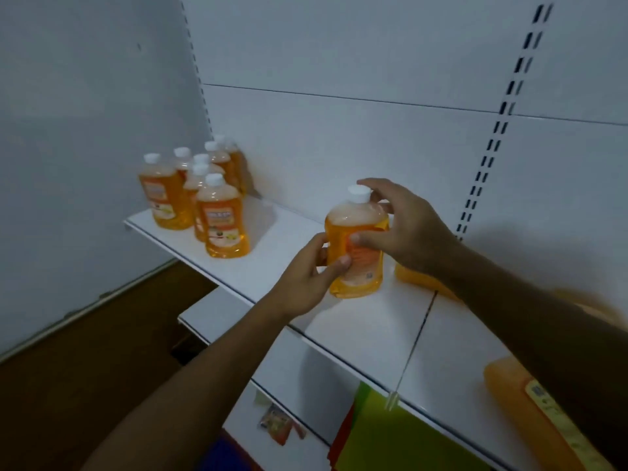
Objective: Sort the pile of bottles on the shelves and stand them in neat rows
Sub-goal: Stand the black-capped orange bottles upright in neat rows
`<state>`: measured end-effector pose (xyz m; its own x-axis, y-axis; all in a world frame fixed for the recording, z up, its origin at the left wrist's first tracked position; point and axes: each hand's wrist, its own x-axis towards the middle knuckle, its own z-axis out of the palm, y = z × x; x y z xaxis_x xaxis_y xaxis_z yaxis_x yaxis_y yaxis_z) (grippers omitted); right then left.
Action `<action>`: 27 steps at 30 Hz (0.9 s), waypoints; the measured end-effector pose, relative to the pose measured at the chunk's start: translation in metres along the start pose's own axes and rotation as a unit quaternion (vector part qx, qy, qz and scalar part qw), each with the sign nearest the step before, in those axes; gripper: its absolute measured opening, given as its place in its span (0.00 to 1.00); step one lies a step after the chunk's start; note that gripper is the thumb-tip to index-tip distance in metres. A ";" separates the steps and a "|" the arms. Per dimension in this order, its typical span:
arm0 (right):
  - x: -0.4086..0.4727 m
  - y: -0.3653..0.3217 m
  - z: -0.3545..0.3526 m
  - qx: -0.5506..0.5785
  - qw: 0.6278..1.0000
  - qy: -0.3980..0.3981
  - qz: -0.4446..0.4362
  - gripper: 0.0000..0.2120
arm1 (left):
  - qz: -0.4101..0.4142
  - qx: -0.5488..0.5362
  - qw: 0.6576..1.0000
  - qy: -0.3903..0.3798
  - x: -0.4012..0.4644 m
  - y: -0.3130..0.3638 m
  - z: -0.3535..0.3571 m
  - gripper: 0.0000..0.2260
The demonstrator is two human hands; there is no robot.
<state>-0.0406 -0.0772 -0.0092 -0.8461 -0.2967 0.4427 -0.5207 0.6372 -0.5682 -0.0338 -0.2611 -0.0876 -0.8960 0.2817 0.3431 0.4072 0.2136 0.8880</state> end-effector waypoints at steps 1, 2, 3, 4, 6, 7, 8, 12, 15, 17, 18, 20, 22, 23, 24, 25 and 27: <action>0.010 -0.006 0.013 0.009 1.000 0.001 -0.010 0.34 | -0.006 0.007 1.000 0.013 -0.003 -0.004 -0.015 0.20; 0.019 -0.013 0.027 0.019 1.000 0.000 -0.018 0.34 | -0.013 0.016 0.999 0.025 -0.006 -0.008 -0.030 0.22; 0.028 -0.020 0.041 0.029 0.999 -0.002 -0.027 0.33 | -0.023 0.030 0.999 0.038 -0.008 -0.014 -0.045 0.25; 0.038 -0.027 0.057 0.038 0.999 -0.006 -0.035 0.32 | -0.031 0.044 0.997 0.054 -0.010 -0.020 -0.060 0.28; 0.057 -0.041 0.089 0.049 0.998 -0.020 -0.045 0.32 | -0.043 0.072 0.993 0.089 -0.016 -0.034 -0.091 0.28; 0.067 -0.047 0.105 0.053 0.997 -0.027 -0.046 0.32 | -0.046 0.085 0.990 0.104 -0.019 -0.040 -0.106 0.27; 0.076 -0.053 0.120 0.056 0.997 -0.033 -0.046 0.31 | -0.048 0.098 0.987 0.118 -0.022 -0.048 -0.121 0.26; 0.102 -0.073 0.169 0.063 0.996 -0.039 -0.053 0.33 | -0.066 0.143 0.975 0.159 -0.031 -0.072 -0.171 0.23; 0.117 -0.080 0.193 0.046 0.997 -0.029 -0.059 0.32 | -0.090 0.158 0.967 0.180 -0.030 -0.086 -0.195 0.28; 0.125 -0.083 0.201 0.021 0.999 -0.016 -0.048 0.33 | -0.104 0.129 0.969 0.184 -0.026 -0.090 -0.203 0.26; 0.129 -0.083 0.204 0.006 0.999 -0.010 -0.041 0.34 | -0.108 0.123 0.969 0.183 -0.023 -0.092 -0.206 0.24; 0.133 -0.081 0.207 -0.020 0.999 -0.001 -0.031 0.36 | -0.111 0.130 0.969 0.179 -0.017 -0.094 -0.209 0.20; 0.134 -0.077 0.208 -0.021 0.999 0.007 -0.027 0.36 | -0.106 0.131 0.970 0.174 -0.012 -0.095 -0.209 0.19; 0.134 -0.074 0.207 -0.022 0.999 0.009 -0.027 0.36 | -0.105 0.130 0.971 0.171 -0.009 -0.095 -0.208 0.19; 0.135 -0.071 0.207 -0.026 0.999 0.011 -0.028 0.37 | -0.103 0.128 0.972 0.167 -0.006 -0.096 -0.205 0.20; 0.136 -0.067 0.205 -0.033 0.999 0.011 -0.028 0.36 | -0.102 0.128 0.973 0.164 -0.002 -0.096 -0.203 0.20; 0.139 -0.060 0.202 -0.041 0.999 0.014 -0.028 0.36 | -0.094 0.133 0.974 0.158 0.005 -0.097 -0.197 0.22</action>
<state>-0.1495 -0.3006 -0.0541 -0.8124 -0.3142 0.4911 -0.5544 0.6771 -0.4839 -0.1131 -0.4648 -0.1118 -0.9518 -0.0794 0.2964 0.2240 0.4802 0.8481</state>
